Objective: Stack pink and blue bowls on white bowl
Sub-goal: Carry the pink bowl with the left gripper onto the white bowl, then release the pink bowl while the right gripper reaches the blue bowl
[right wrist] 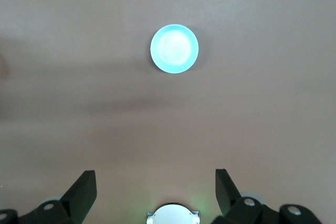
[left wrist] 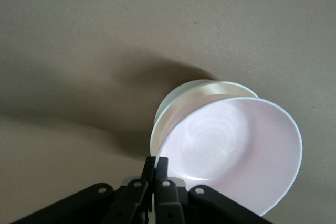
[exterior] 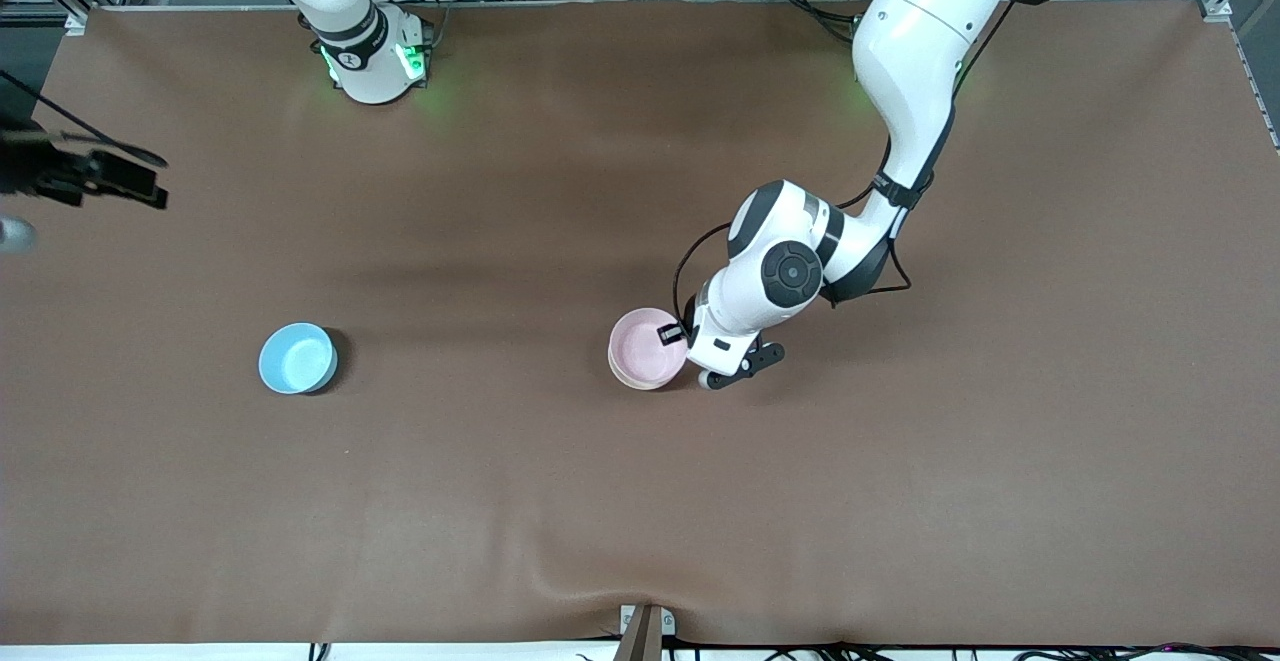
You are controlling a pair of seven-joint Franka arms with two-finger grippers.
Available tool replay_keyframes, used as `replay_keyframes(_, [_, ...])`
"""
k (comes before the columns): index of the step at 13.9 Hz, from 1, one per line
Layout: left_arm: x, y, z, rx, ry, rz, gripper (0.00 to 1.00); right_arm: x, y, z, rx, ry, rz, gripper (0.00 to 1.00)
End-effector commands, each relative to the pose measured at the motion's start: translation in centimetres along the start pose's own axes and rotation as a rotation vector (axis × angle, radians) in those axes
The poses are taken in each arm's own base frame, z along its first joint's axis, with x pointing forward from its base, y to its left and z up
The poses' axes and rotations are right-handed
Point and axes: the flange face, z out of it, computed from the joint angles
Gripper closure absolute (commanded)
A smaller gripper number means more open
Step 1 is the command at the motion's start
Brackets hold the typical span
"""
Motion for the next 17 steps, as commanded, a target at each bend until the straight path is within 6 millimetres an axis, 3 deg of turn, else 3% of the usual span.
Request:
replay_keyframes(1, [-0.1,0.7,0.6,0.003,0.017,0.012,1.00,4.5,-1.0,4.9,-0.012,-0.053,-0.021,0.00])
replay_keyframes(2, [-0.1,0.6,0.8,0.006,0.015,0.012,1.00,6.6,-1.0,7.6,-0.014,-0.062,-0.020,0.00])
replay_keyframes(3, [-0.2,0.7,0.9,0.006,0.015,0.010,0.90,8.3,-1.4,10.0,-0.015,-0.073,-0.025,0.00])
replay_keyframes(4, [0.0,0.6,0.7,0.005,0.017,0.012,0.49,9.5,-2.6,11.8,-0.022,-0.076,-0.043,0.00])
replay_keyframes(5, [-0.1,0.7,0.8,0.006,0.017,0.023,0.00,10.2,-4.5,12.9,-0.031,-0.072,-0.071,0.00])
replay_keyframes(6, [-0.2,0.8,0.5,0.002,0.019,0.028,0.00,10.9,-6.1,14.4,-0.043,-0.078,-0.098,0.00])
replay_keyframes(7, [0.0,1.0,-0.3,-0.006,0.024,0.028,0.00,11.7,-6.6,16.6,-0.053,-0.106,-0.107,0.00])
replay_keyframes(8, [0.0,1.3,-1.4,-0.013,0.029,0.030,0.00,12.0,-7.0,17.6,-0.056,-0.120,-0.111,0.00])
replay_keyframes(10, [-0.1,1.5,-4.7,0.009,0.056,0.066,0.00,12.0,-8.8,18.5,-0.076,-0.132,-0.138,0.00])
replay_keyframes(12, [0.6,0.8,-9.9,0.064,0.124,0.115,0.00,13.4,-9.5,22.3,-0.085,-0.156,-0.150,0.00])
replay_keyframes(14, [1.0,-0.5,-15.2,0.106,0.135,0.120,0.00,15.7,-6.4,25.3,-0.061,-0.121,-0.144,0.00])
replay_keyframes(17, [1.0,-3.4,-23.4,0.144,0.121,0.126,0.00,17.0,-3.3,27.8,-0.051,-0.106,-0.288,0.00])
